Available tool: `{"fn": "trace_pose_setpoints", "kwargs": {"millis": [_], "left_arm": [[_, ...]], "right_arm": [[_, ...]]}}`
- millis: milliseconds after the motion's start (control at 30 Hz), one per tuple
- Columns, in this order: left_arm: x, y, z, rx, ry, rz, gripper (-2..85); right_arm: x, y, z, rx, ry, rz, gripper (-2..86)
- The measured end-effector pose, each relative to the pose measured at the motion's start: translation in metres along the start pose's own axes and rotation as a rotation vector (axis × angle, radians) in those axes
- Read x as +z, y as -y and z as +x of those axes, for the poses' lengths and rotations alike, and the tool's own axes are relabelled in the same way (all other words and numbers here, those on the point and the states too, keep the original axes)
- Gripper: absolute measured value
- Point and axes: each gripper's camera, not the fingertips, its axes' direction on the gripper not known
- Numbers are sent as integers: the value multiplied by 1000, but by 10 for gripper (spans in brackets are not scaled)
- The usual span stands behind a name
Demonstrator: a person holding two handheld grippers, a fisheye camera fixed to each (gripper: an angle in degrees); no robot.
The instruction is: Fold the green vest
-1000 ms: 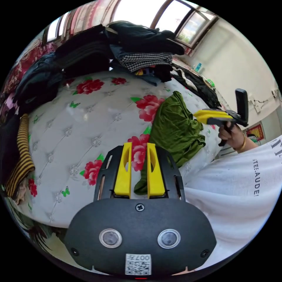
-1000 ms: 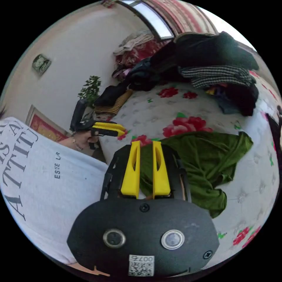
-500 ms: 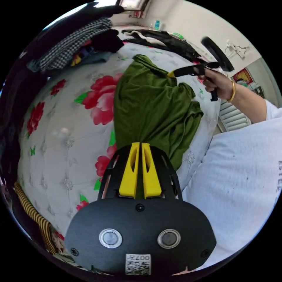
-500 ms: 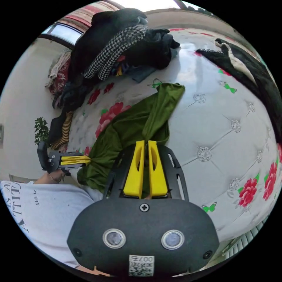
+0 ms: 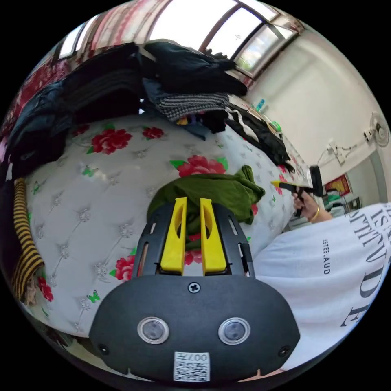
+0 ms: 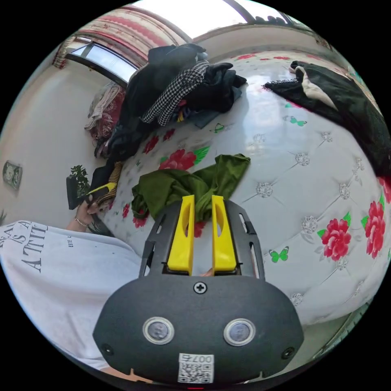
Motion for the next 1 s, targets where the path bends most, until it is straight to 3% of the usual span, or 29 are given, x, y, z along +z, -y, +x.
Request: {"fn": "trace_pose_setpoints", "kwargs": {"millis": [133,267,400,467,733,833,1000], "left_arm": [[62,8,78,172,-120,-141,96],[124,27,135,320,-108,-287,108],[172,48,147,351,76,-445,7],[156,58,137,330,71,-411,-3],[-53,86,66,209,-93,24,-9],[-135,88,70,259,-169,230,-9],[-215,86,108,415,-176,357,-7]], "right_arm": [[-14,49,-12,-72,-100,40,43],[19,106,-30,-126,-157,-39,49],[69,139,-31,-77,-256,-206,14],[35,145,-39,-77,-275,-122,6],[-289,139,-109,-255,93,548,-2],[-370,116,-154,-383,134,677,-2],[-436,75,-207,-502,187,778,-2]]}}
